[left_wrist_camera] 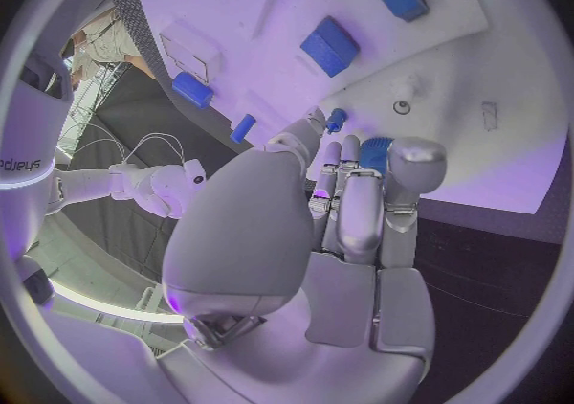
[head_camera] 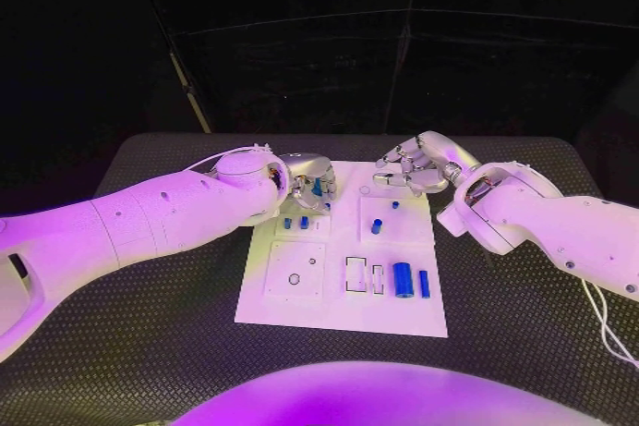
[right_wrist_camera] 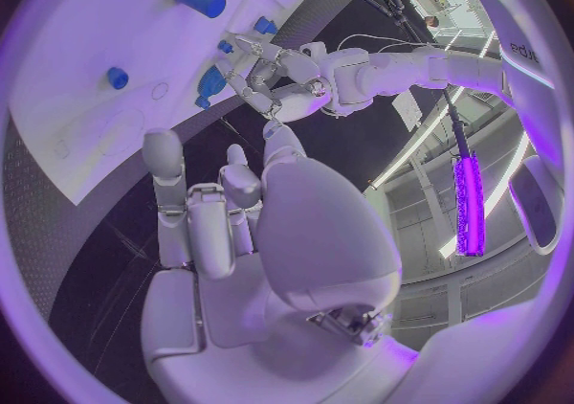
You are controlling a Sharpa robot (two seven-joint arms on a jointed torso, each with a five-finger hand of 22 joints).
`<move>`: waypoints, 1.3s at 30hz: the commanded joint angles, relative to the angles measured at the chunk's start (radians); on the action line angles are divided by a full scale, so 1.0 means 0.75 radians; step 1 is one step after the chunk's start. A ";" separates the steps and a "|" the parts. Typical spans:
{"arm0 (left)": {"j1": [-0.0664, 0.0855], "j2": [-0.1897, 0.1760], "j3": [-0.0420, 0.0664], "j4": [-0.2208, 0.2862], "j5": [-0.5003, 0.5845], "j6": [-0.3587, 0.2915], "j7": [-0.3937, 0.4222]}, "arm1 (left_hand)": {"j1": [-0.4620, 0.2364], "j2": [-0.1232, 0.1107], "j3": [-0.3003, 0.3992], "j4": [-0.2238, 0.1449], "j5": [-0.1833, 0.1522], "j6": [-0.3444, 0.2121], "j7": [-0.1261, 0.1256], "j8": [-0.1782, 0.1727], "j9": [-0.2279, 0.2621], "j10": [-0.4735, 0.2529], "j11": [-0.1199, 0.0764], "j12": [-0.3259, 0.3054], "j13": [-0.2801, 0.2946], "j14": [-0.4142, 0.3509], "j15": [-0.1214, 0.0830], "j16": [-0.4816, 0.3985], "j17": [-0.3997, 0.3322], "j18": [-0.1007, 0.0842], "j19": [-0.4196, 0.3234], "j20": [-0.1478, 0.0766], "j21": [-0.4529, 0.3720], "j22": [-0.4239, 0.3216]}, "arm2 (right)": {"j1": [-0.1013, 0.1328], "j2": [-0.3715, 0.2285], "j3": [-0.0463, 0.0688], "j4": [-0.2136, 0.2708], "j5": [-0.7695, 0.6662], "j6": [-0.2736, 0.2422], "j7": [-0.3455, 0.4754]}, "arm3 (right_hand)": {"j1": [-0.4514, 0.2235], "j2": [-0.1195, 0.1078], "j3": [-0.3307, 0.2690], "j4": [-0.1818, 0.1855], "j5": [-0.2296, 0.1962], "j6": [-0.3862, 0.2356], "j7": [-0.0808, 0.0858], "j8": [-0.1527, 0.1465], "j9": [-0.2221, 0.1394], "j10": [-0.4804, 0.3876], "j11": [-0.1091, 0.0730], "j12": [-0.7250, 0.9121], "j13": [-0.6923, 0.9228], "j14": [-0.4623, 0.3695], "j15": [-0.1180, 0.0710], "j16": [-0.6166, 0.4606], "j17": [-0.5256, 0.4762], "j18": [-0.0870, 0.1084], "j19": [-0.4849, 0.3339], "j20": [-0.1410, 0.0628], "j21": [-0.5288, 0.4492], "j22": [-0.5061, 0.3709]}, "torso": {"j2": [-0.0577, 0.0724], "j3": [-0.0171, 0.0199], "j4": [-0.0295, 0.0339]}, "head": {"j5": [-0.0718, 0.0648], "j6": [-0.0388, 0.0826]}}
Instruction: Assemble the parts on the task board
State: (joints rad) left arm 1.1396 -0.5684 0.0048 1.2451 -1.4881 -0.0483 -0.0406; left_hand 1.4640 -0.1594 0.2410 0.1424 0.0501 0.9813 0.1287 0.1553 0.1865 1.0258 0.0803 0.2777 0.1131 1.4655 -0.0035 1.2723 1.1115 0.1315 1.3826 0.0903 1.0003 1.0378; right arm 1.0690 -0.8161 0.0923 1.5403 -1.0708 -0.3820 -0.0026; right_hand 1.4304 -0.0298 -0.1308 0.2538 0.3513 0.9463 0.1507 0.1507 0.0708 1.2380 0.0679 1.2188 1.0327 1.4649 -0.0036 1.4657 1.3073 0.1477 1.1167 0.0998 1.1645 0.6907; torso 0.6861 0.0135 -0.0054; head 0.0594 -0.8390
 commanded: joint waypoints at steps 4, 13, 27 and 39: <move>0.000 0.013 0.001 -0.014 -0.052 0.091 -0.043 | 0.009 0.019 0.022 0.001 0.000 0.022 -0.003 -0.009 -0.007 0.027 -0.005 -0.011 -0.010 0.042 -0.008 0.008 -0.007 -0.015 0.014 0.000 0.022 0.020 | 0.002 0.000 0.001 0.002 -0.003 -0.004 0.011 | 0.002 0.014 -0.008 0.000 0.007 -0.008 0.001 0.008 -0.001 -0.007 -0.003 -0.006 -0.001 0.075 -0.007 -0.007 0.039 0.011 -0.009 0.000 -0.009 -0.002 | 0.000 0.0004 0.0002 | -0.001 -0.002; -0.002 0.025 0.001 -0.026 -0.054 0.106 -0.047 | 0.019 0.029 0.056 -0.001 0.000 0.045 -0.006 -0.014 -0.017 0.063 -0.011 -0.020 -0.025 0.040 -0.013 0.013 -0.015 -0.016 0.014 -0.003 0.033 0.034 | 0.002 0.001 0.001 0.003 -0.003 -0.003 0.010 | 0.002 0.014 -0.008 0.000 0.007 -0.008 0.001 0.008 -0.001 -0.007 -0.003 -0.006 -0.001 0.075 -0.007 -0.007 0.039 0.011 -0.009 0.000 -0.009 -0.002 | 0.000 0.0002 0.0004 | -0.001 -0.006; -0.006 0.046 0.001 -0.054 -0.055 0.123 -0.050 | 0.014 0.037 0.106 0.002 0.000 0.087 -0.011 -0.022 -0.031 0.123 -0.022 -0.040 -0.046 0.038 -0.021 0.022 -0.026 -0.018 0.015 -0.009 0.054 0.061 | 0.002 0.002 0.001 0.004 -0.003 -0.001 0.009 | 0.005 0.016 -0.008 0.000 0.008 -0.007 0.001 0.009 -0.001 -0.005 -0.004 -0.004 0.001 0.075 -0.008 -0.007 0.040 0.011 -0.009 0.000 -0.009 -0.002 | 0.000 0.0002 0.0016 | -0.003 -0.012; -0.008 0.047 0.001 -0.057 -0.055 0.067 -0.040 | 0.040 0.049 0.181 -0.028 0.001 0.135 -0.008 -0.027 -0.041 0.181 -0.028 -0.071 -0.057 0.035 -0.026 0.029 -0.039 -0.023 0.017 -0.015 0.078 0.091 | 0.002 0.002 0.001 0.005 -0.003 0.000 0.009 | 0.005 0.017 -0.008 0.000 0.008 -0.006 0.000 0.010 -0.001 -0.005 -0.004 -0.003 0.002 0.075 -0.008 -0.007 0.039 0.010 -0.008 0.000 -0.009 -0.001 | -0.002 -0.0001 0.0015 | -0.005 -0.007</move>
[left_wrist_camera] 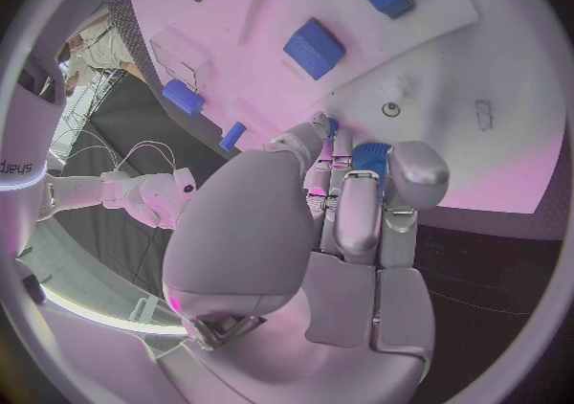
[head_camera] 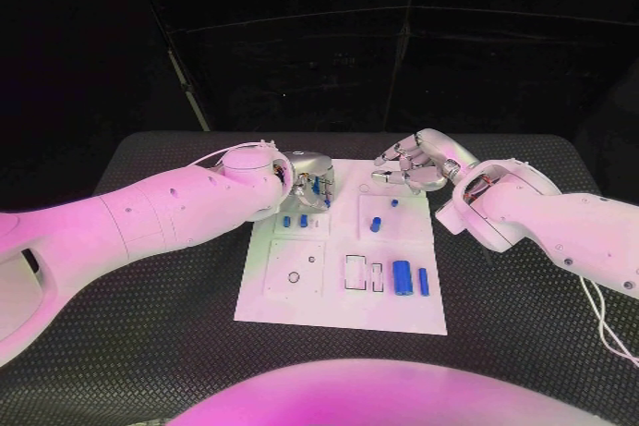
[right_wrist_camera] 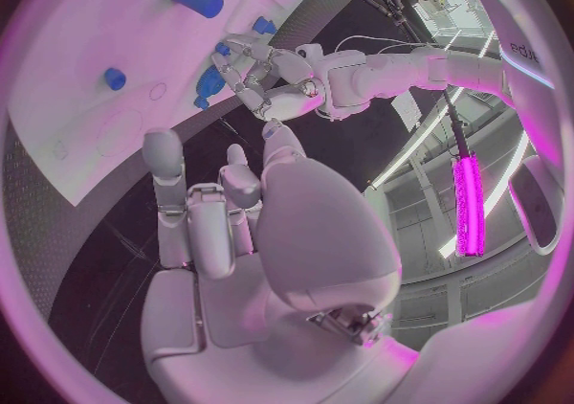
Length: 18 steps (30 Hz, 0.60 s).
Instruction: Assemble the parts on the task board
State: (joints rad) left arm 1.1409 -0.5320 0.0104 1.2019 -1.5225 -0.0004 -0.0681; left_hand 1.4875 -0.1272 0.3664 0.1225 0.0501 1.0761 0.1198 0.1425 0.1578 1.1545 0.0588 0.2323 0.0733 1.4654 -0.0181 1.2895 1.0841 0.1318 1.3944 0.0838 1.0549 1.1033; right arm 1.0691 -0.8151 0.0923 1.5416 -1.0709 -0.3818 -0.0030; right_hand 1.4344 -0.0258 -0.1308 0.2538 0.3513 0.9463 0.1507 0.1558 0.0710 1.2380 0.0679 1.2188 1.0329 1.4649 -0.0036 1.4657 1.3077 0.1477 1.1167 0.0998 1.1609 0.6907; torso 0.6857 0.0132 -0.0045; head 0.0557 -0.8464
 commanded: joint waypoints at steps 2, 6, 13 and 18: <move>-0.011 -0.006 -0.007 0.006 -0.009 -0.025 0.007 | 0.007 0.000 0.032 -0.007 0.000 0.007 0.008 -0.019 -0.009 0.009 0.005 -0.027 -0.008 0.035 -0.004 0.008 -0.006 -0.025 0.000 -0.005 0.008 0.008 | 0.002 0.001 0.001 0.003 -0.003 -0.001 0.010 | 0.000 0.012 -0.008 0.000 0.008 -0.006 0.000 0.003 -0.001 -0.005 -0.004 -0.003 0.002 0.075 -0.008 -0.007 0.039 0.010 -0.008 0.000 -0.004 -0.001 | -0.002 -0.0006 0.0009 | 0.000 0.007; -0.012 -0.025 -0.006 0.031 -0.004 -0.103 0.035 | 0.000 -0.009 0.069 -0.016 0.001 0.013 0.013 -0.032 -0.017 0.017 0.009 -0.053 -0.010 0.034 0.000 0.011 -0.013 -0.027 0.002 -0.002 0.019 0.022 | 0.002 0.002 0.001 0.002 -0.003 -0.001 0.012 | 0.000 0.012 -0.008 0.000 0.008 -0.006 0.000 0.003 -0.001 -0.005 -0.004 -0.003 0.002 0.075 -0.008 -0.007 0.039 0.010 -0.008 0.000 -0.004 -0.001 | -0.001 -0.0007 0.0010 | 0.000 0.012; -0.013 -0.065 -0.003 0.081 0.030 -0.178 0.058 | -0.014 -0.019 0.100 -0.021 0.001 0.020 0.019 -0.042 -0.024 0.027 0.013 -0.075 -0.009 0.032 0.002 0.014 -0.019 -0.027 0.001 0.001 0.025 0.031 | 0.002 0.003 0.001 0.000 -0.003 0.000 0.015 | 0.001 0.013 -0.009 0.000 0.008 -0.005 0.000 0.004 -0.001 -0.004 -0.004 -0.002 0.004 0.075 -0.008 -0.007 0.040 0.010 -0.008 0.000 -0.005 -0.001 | -0.002 -0.0010 0.0024 | 0.001 0.019; -0.013 -0.091 0.010 0.111 0.056 -0.200 0.063 | -0.016 -0.020 0.104 -0.022 0.001 0.022 0.020 -0.043 -0.024 0.028 0.014 -0.078 -0.009 0.032 0.003 0.015 -0.020 -0.027 0.001 0.001 0.026 0.033 | 0.002 0.003 0.001 -0.001 -0.003 0.000 0.016 | 0.001 0.013 -0.009 0.000 0.008 -0.005 0.000 0.004 -0.001 -0.004 -0.004 -0.002 0.004 0.075 -0.008 -0.007 0.040 0.010 -0.008 0.000 -0.005 -0.001 | -0.001 -0.0006 0.0020 | 0.012 0.024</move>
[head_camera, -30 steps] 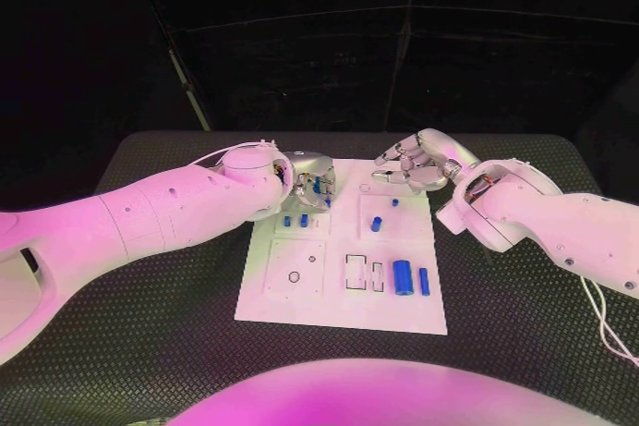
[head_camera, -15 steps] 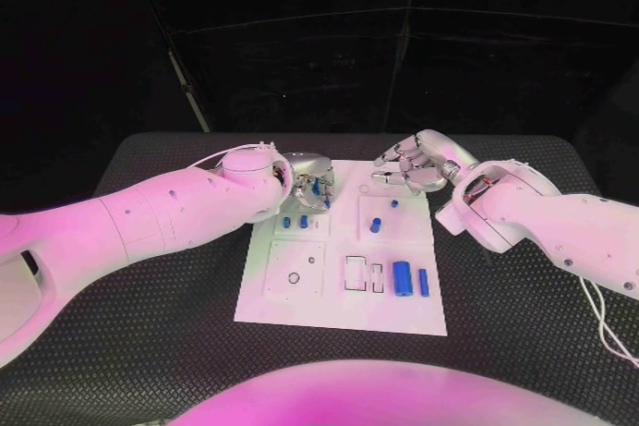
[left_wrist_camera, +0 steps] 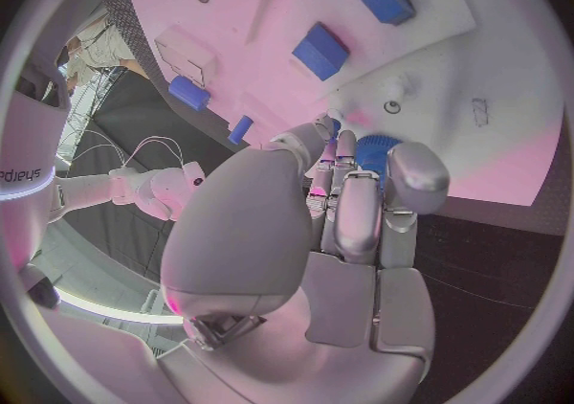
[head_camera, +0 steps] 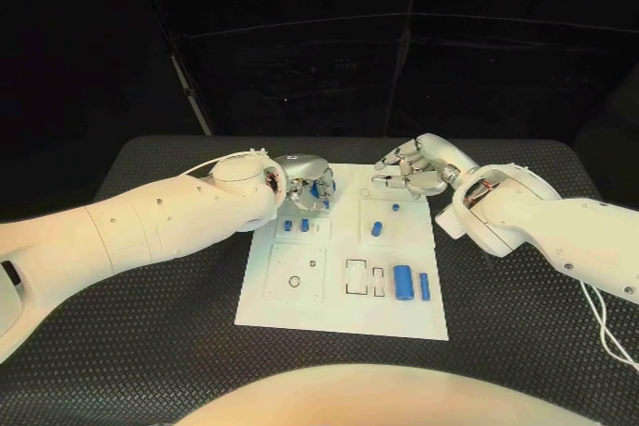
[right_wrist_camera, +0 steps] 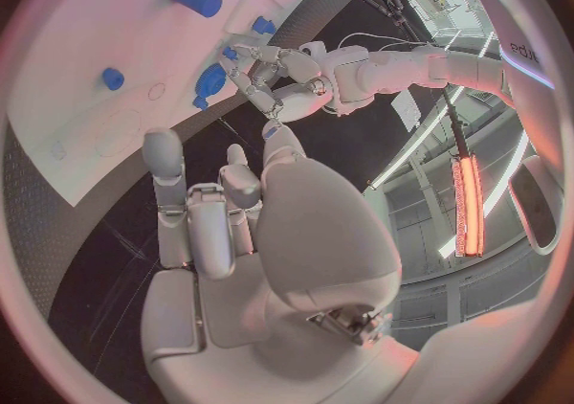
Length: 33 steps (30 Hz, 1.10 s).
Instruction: Assemble the parts on the task board
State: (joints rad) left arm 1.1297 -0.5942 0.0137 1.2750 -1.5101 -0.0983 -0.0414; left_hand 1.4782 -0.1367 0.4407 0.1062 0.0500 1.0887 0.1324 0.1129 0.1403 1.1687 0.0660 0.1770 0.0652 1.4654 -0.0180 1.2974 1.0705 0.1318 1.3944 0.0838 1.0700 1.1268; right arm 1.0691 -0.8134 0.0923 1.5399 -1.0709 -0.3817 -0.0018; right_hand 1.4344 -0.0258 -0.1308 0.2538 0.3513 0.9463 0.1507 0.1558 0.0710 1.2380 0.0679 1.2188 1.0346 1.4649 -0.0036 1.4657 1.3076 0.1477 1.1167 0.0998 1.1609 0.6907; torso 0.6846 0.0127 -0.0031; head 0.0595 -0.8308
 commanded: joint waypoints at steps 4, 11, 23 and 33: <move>-0.002 -0.035 0.020 0.032 0.054 -0.072 0.026 | -0.007 -0.009 0.012 -0.001 0.001 0.007 0.003 -0.006 -0.002 0.012 0.004 -0.009 0.002 0.032 0.003 0.005 -0.003 -0.027 0.001 0.002 0.006 0.002 | 0.002 0.001 0.001 0.000 -0.003 0.000 0.015 | 0.001 0.013 -0.009 0.000 0.008 -0.005 0.000 0.004 -0.001 -0.004 -0.004 -0.002 0.001 0.075 -0.008 -0.007 0.040 0.010 -0.008 0.000 -0.005 -0.001 | 0.000 0.0000 -0.0002 | 0.009 0.003; -0.016 -0.104 0.040 0.075 0.065 -0.047 0.010 | -0.009 -0.010 0.014 -0.002 0.001 0.008 0.003 -0.007 -0.003 0.013 0.005 -0.011 0.002 0.032 0.003 0.005 -0.004 -0.027 0.001 0.002 0.006 0.003 | 0.002 -0.001 0.001 -0.001 -0.003 0.001 0.015 | 0.001 0.013 -0.009 0.000 0.008 -0.005 0.000 0.004 -0.001 -0.004 -0.004 -0.002 0.001 0.075 -0.008 -0.007 0.040 0.010 -0.008 0.000 -0.005 -0.001 | 0.001 0.0005 0.0001 | 0.007 0.004; -0.024 -0.174 0.047 0.097 0.097 -0.018 -0.012 | -0.017 -0.016 0.026 -0.005 0.001 0.015 0.003 -0.009 -0.005 0.022 0.004 -0.019 0.003 0.031 0.003 0.007 -0.008 -0.027 0.001 0.003 0.009 0.008 | 0.001 -0.001 0.001 -0.005 -0.003 0.001 0.016 | 0.003 0.014 -0.009 0.000 0.009 -0.004 0.000 0.005 -0.001 -0.004 -0.004 -0.003 0.000 0.075 -0.008 -0.007 0.040 0.010 -0.007 0.000 -0.005 -0.001 | 0.001 0.0013 -0.0026 | 0.016 0.001; -0.030 -0.175 0.047 0.098 0.108 0.019 -0.024 | -0.024 -0.021 0.030 -0.006 0.000 0.020 0.003 -0.011 -0.006 0.028 0.004 -0.022 0.004 0.030 0.003 0.007 -0.011 -0.027 0.000 0.003 0.008 0.008 | 0.001 -0.001 0.001 -0.007 -0.003 0.001 0.015 | 0.003 0.014 -0.009 0.000 0.009 -0.004 0.000 0.005 -0.001 -0.004 -0.004 -0.003 0.000 0.075 -0.008 -0.007 0.040 0.010 -0.007 0.000 -0.005 -0.001 | 0.002 0.0026 -0.0028 | 0.016 -0.001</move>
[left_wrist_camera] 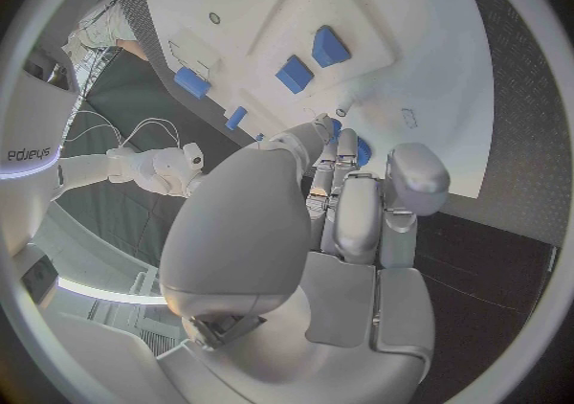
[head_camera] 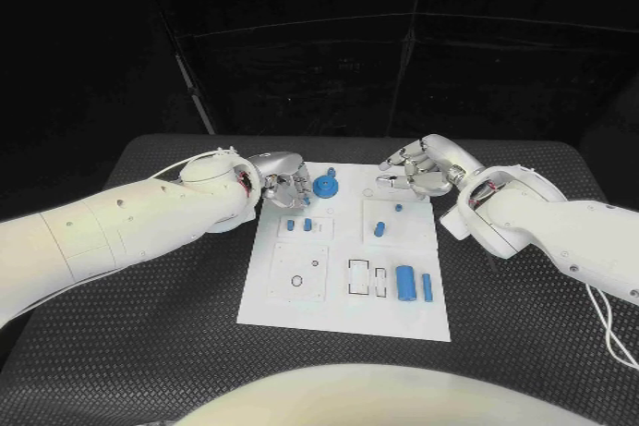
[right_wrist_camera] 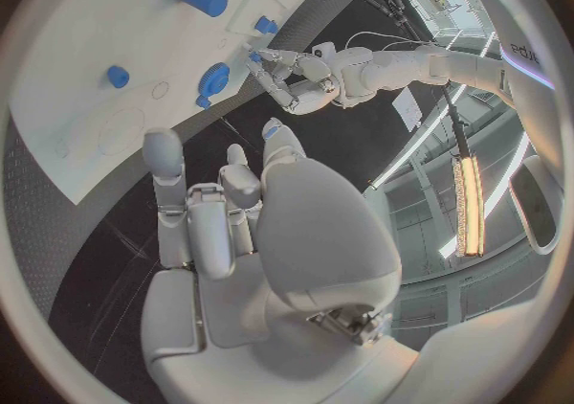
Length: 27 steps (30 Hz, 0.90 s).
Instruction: Assemble the parts on the task board
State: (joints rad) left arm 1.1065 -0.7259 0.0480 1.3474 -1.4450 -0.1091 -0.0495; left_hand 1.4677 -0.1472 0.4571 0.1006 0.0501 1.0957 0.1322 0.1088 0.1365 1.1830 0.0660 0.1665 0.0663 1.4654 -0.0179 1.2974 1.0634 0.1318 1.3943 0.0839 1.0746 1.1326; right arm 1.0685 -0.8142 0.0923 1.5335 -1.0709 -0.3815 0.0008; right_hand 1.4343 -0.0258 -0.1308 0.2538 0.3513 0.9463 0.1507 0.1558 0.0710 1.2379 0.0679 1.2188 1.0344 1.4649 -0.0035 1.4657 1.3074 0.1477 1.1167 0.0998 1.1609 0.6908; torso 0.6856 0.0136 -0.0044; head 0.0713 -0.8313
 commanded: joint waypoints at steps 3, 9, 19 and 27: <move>0.000 0.001 0.002 -0.001 0.022 0.048 -0.021 | -0.011 -0.008 0.008 0.001 0.000 0.011 0.003 -0.006 -0.001 0.010 0.004 -0.009 0.002 0.030 0.003 0.007 -0.002 -0.027 0.000 0.003 0.002 0.001 | 0.002 0.000 0.001 0.002 -0.003 0.001 0.012 | 0.003 0.014 -0.009 0.000 0.009 -0.004 0.000 0.005 -0.001 -0.004 -0.004 -0.003 0.001 0.075 -0.008 -0.007 0.040 0.010 -0.007 0.000 -0.005 -0.001 | 0.000 0.0008 -0.0008 | -0.001 -0.002; 0.000 0.002 0.002 -0.008 0.023 0.073 -0.037 | -0.015 -0.011 0.009 0.002 0.000 0.011 0.003 -0.007 -0.002 0.011 0.004 -0.011 0.002 0.029 0.003 0.006 -0.006 -0.027 -0.001 0.003 0.000 0.000 | 0.002 0.000 0.001 0.002 -0.003 0.001 0.011 | 0.003 0.014 -0.009 0.000 0.009 -0.004 0.000 0.005 -0.001 -0.004 -0.004 -0.003 0.001 0.075 -0.008 -0.007 0.040 0.010 -0.007 0.000 -0.005 -0.001 | 0.000 0.0001 -0.0004 | 0.000 -0.004; -0.001 0.009 0.002 -0.023 0.023 0.091 -0.049 | -0.016 -0.012 0.010 0.001 0.000 0.011 0.003 -0.008 -0.003 0.012 0.004 -0.012 0.003 0.029 0.003 0.005 -0.008 -0.027 -0.001 0.003 0.001 0.001 | 0.002 0.000 0.001 0.002 -0.003 0.002 0.010 | 0.003 0.014 -0.009 0.000 0.009 -0.004 0.000 0.005 -0.001 -0.004 -0.004 -0.003 0.001 0.075 -0.008 -0.007 0.040 0.010 -0.007 0.000 -0.005 -0.001 | 0.000 0.0004 -0.0010 | -0.001 -0.006; -0.001 0.022 0.002 -0.029 0.023 0.098 -0.047 | -0.016 -0.012 0.010 0.001 0.000 0.011 0.003 -0.008 -0.003 0.012 0.003 -0.012 0.003 0.029 0.003 0.006 -0.006 -0.027 -0.001 0.003 0.003 0.002 | 0.002 -0.001 0.001 0.003 -0.003 0.002 0.010 | 0.003 0.014 -0.009 0.000 0.009 -0.004 0.000 0.005 -0.001 -0.004 -0.004 -0.003 0.001 0.075 -0.008 -0.007 0.040 0.010 -0.007 0.000 -0.005 -0.001 | 0.001 0.0004 -0.0003 | -0.002 -0.007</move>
State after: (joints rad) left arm 1.1053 -0.7122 0.0488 1.3261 -1.4332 -0.0524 -0.0792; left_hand 1.4638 -0.1511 0.4570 0.1005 0.0501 1.0991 0.1356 0.1087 0.1352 1.1865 0.0697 0.1625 0.0670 1.4653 -0.0179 1.2974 1.0591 0.1318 1.3943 0.0839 1.0746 1.1335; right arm 1.0685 -0.8149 0.0923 1.5334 -1.0709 -0.3814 0.0008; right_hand 1.4343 -0.0258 -0.1308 0.2538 0.3513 0.9463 0.1507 0.1558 0.0711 1.2380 0.0679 1.2188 1.0344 1.4649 -0.0036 1.4657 1.3073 0.1477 1.1168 0.0998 1.1610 0.6908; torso 0.6860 0.0138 -0.0049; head 0.0698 -0.8363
